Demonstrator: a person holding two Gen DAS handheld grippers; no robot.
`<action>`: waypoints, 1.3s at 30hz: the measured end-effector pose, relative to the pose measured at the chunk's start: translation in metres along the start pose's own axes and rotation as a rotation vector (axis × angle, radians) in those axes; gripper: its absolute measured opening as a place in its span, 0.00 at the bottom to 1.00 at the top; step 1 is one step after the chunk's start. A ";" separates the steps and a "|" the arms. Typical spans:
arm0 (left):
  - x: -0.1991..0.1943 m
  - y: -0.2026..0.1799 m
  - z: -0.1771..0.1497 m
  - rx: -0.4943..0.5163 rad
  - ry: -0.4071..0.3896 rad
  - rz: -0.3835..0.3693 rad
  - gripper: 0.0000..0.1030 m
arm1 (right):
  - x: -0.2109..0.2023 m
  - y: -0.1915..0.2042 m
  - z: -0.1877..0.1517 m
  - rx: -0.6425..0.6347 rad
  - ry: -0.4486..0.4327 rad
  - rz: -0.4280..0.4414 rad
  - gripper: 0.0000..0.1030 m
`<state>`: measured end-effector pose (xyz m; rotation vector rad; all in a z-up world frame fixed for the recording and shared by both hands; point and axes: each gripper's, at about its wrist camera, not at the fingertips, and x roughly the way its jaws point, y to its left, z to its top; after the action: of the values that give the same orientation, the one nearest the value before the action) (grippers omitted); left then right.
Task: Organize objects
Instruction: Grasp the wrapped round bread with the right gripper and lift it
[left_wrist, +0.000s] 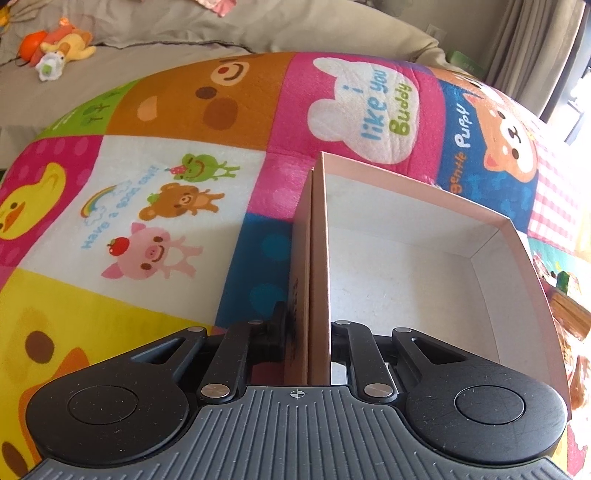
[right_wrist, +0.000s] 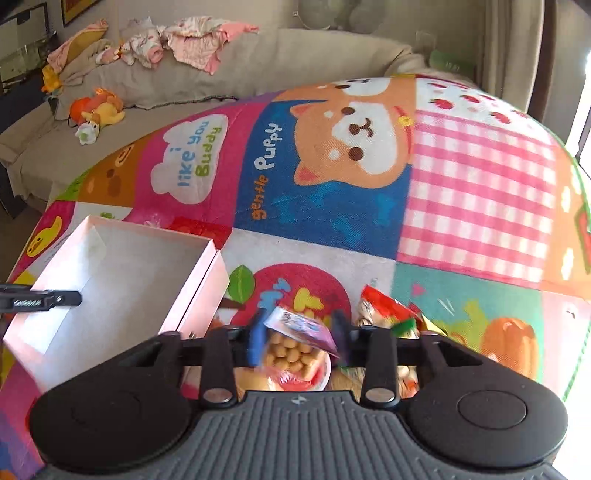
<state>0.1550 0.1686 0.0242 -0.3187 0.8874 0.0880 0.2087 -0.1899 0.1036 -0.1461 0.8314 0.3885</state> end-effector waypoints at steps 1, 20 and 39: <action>0.000 -0.001 -0.001 0.001 -0.001 -0.001 0.15 | -0.017 0.000 -0.012 0.011 0.003 0.007 0.05; -0.008 -0.021 -0.015 0.054 0.008 0.025 0.14 | -0.031 -0.023 -0.123 0.296 -0.017 -0.027 0.76; -0.008 -0.027 -0.020 0.123 -0.035 0.045 0.12 | -0.128 0.078 -0.152 -0.009 0.130 0.200 0.50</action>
<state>0.1406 0.1371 0.0256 -0.1821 0.8618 0.0795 -0.0048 -0.1953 0.0992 -0.0981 0.9762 0.5751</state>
